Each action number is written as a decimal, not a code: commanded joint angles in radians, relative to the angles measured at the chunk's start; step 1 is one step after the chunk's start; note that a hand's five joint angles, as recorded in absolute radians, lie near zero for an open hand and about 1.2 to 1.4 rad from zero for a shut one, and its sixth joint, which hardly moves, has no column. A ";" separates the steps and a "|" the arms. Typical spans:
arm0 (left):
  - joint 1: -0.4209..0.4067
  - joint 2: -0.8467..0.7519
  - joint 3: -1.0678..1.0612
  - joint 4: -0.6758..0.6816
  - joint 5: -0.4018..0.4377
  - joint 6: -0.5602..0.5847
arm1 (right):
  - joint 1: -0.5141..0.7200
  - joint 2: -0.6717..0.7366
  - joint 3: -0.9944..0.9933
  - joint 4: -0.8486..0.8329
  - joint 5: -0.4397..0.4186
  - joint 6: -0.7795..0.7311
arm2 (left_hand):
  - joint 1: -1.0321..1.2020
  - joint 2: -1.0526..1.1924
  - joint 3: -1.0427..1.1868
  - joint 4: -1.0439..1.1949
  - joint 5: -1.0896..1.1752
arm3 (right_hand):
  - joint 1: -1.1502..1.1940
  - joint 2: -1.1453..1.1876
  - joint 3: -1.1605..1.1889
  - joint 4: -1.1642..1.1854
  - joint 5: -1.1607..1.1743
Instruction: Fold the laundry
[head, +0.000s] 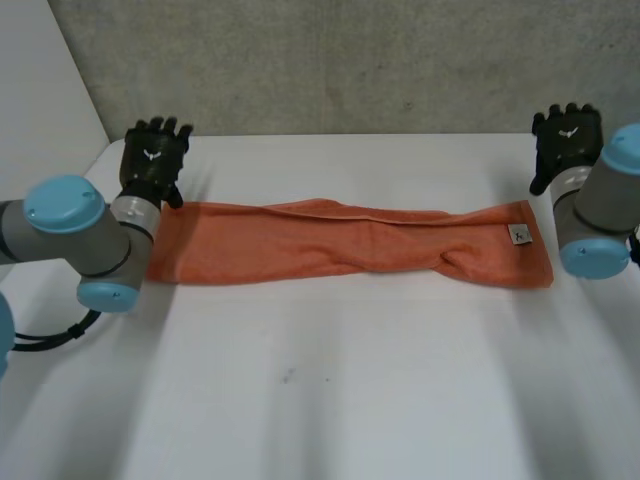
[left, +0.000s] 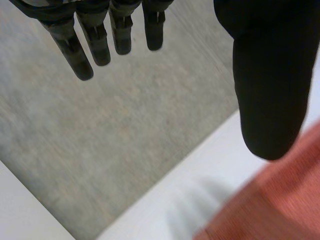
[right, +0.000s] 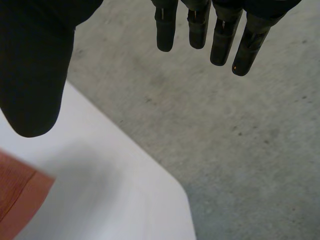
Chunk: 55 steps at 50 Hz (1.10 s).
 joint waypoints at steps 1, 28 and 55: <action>-0.005 0.151 -0.120 0.022 -0.005 -0.005 | -0.009 -0.231 0.162 0.014 -0.013 0.068 | -0.045 -0.040 -0.041 -0.039 -0.061 | -0.042 -0.049 -0.041 -0.064 -0.076; -0.002 0.255 -0.264 -0.340 0.059 -0.009 | -0.033 -0.155 0.122 0.507 -0.344 0.077 | 0.543 0.548 0.547 0.549 0.527 | 0.843 0.836 0.844 0.821 0.809; -0.002 0.145 -0.117 -0.406 0.056 -0.010 | -0.012 0.144 -0.338 0.564 -0.286 0.229 | 0.370 0.375 0.374 0.376 0.354 | -0.042 -0.049 -0.041 -0.064 -0.076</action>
